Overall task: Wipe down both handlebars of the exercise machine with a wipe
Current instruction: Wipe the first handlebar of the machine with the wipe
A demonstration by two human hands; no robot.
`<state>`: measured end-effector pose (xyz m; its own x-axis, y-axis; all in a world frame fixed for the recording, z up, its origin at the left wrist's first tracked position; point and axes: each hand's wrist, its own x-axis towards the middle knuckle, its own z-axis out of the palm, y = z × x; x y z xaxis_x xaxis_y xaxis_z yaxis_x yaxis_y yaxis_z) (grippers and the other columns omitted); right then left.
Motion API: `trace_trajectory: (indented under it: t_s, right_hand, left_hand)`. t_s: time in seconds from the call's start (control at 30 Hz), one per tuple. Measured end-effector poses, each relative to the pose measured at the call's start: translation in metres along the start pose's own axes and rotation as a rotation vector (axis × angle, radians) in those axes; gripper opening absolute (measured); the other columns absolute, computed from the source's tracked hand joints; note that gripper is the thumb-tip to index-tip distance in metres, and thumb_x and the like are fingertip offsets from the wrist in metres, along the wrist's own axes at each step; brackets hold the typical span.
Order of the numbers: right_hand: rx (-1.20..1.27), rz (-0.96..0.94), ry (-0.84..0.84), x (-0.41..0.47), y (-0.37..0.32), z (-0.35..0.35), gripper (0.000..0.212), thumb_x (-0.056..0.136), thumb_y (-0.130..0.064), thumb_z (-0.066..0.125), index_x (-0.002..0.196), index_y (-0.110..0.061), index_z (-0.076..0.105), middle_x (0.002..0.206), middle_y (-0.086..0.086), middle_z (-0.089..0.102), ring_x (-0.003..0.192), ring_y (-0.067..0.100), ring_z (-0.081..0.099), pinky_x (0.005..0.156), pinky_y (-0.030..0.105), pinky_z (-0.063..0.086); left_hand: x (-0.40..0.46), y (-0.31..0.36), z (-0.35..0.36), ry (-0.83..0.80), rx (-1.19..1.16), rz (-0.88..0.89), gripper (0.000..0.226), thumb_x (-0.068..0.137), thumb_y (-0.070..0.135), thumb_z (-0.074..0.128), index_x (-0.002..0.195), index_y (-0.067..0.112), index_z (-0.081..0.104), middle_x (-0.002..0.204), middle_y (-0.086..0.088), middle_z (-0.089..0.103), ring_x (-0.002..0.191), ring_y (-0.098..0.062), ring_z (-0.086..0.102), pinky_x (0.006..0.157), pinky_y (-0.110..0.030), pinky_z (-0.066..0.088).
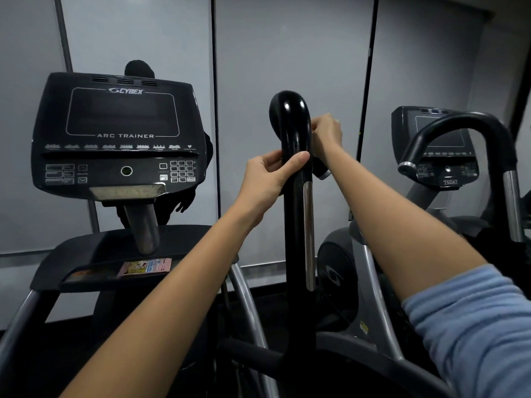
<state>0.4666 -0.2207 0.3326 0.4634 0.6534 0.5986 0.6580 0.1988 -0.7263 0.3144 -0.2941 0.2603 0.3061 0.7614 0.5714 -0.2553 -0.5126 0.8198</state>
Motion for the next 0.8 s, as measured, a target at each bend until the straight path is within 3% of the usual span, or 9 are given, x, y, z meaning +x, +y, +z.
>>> trace_trajectory:
  t_s: [0.07, 0.13, 0.27, 0.4, 0.5, 0.57, 0.63, 0.7, 0.8]
  right_hand:
    - [0.028, -0.014, 0.001, 0.003, -0.012, -0.003, 0.04, 0.086, 0.0, 0.044, 0.051, -0.019, 0.045, 0.059, -0.005, 0.043, 0.05, 0.008, 0.037, 0.051, 0.019, 0.036]
    - [0.079, -0.056, -0.028, 0.003, -0.028, -0.011, 0.036, 0.086, 0.0, 0.047, 0.054, -0.016, 0.05, 0.06, -0.003, 0.048, 0.053, 0.009, 0.044, 0.053, 0.021, 0.042]
    - [0.152, -0.122, -0.161, -0.002, -0.039, -0.023, 0.015, 0.08, 0.001, 0.061, 0.071, -0.011, 0.065, 0.06, 0.001, 0.058, 0.045, 0.008, 0.052, 0.045, 0.018, 0.046]
    - [0.359, -0.163, -0.273, -0.002, -0.025, -0.039, 0.018, 0.086, 0.007, 0.055, 0.093, -0.001, 0.07, 0.068, 0.005, 0.064, 0.053, 0.009, 0.06, 0.051, 0.021, 0.049]
    - [0.318, -0.153, -0.178, 0.002, -0.026, -0.037, 0.022, 0.085, 0.003, 0.055, 0.079, -0.012, 0.069, 0.073, 0.004, 0.064, 0.054, 0.008, 0.06, 0.052, 0.021, 0.051]
    - [0.28, -0.113, -0.088, 0.008, -0.03, -0.027, 0.014, 0.085, -0.003, 0.059, 0.08, -0.012, 0.067, 0.075, 0.005, 0.063, 0.05, 0.007, 0.057, 0.048, 0.02, 0.049]
    - [0.214, -0.094, -0.13, 0.009, -0.038, -0.017, 0.004, 0.084, -0.01, 0.064, 0.086, -0.009, 0.067, 0.07, 0.002, 0.061, 0.043, 0.003, 0.054, 0.041, 0.015, 0.043]
    - [0.158, -0.102, -0.207, 0.01, -0.047, -0.018, 0.005, 0.082, -0.007, 0.065, 0.078, -0.009, 0.064, 0.057, -0.001, 0.057, 0.035, 0.001, 0.048, 0.037, 0.013, 0.039]
    - [0.134, -0.168, -0.262, 0.01, -0.061, -0.032, 0.012, 0.086, -0.009, 0.064, 0.075, -0.01, 0.061, 0.061, 0.0, 0.056, 0.042, 0.003, 0.051, 0.044, 0.015, 0.047]
  left_hand:
    - [0.001, -0.001, -0.001, -0.01, -0.007, 0.008, 0.026, 0.086, 0.023, 0.065, 0.11, 0.012, 0.065, 0.09, 0.003, 0.072, 0.076, -0.004, 0.069, 0.073, -0.02, 0.056]
    - [0.001, -0.001, -0.001, -0.013, -0.007, 0.01, 0.028, 0.086, 0.023, 0.065, 0.111, 0.011, 0.065, 0.09, 0.002, 0.072, 0.076, -0.004, 0.069, 0.07, -0.019, 0.055]
    - [0.001, -0.002, 0.0, -0.012, -0.024, 0.016, 0.028, 0.087, 0.022, 0.064, 0.112, 0.01, 0.065, 0.088, 0.002, 0.072, 0.072, -0.003, 0.069, 0.065, -0.017, 0.054]
    - [0.001, -0.004, 0.0, -0.016, -0.039, 0.027, 0.028, 0.087, 0.021, 0.064, 0.112, 0.01, 0.065, 0.09, 0.001, 0.072, 0.073, -0.005, 0.069, 0.068, -0.018, 0.054]
    - [0.001, -0.005, 0.0, -0.016, -0.035, 0.039, 0.027, 0.087, 0.021, 0.064, 0.112, 0.01, 0.065, 0.09, 0.0, 0.072, 0.076, -0.006, 0.069, 0.071, -0.018, 0.054]
    - [0.001, -0.004, 0.0, -0.02, -0.03, 0.04, 0.028, 0.087, 0.021, 0.063, 0.113, 0.01, 0.064, 0.091, 0.001, 0.072, 0.077, -0.006, 0.069, 0.072, -0.018, 0.054]
    - [0.0, -0.003, -0.001, -0.03, -0.023, 0.038, 0.029, 0.088, 0.02, 0.063, 0.115, 0.009, 0.063, 0.092, 0.001, 0.071, 0.077, -0.004, 0.069, 0.072, -0.016, 0.054]
    - [0.0, -0.002, -0.001, -0.037, -0.023, 0.034, 0.028, 0.088, 0.018, 0.062, 0.115, 0.009, 0.063, 0.092, 0.002, 0.07, 0.075, -0.002, 0.068, 0.069, -0.014, 0.053]
    - [0.0, -0.002, 0.0, -0.048, -0.032, 0.029, 0.027, 0.089, 0.017, 0.062, 0.114, 0.009, 0.063, 0.091, 0.003, 0.07, 0.074, 0.0, 0.067, 0.068, -0.012, 0.051]
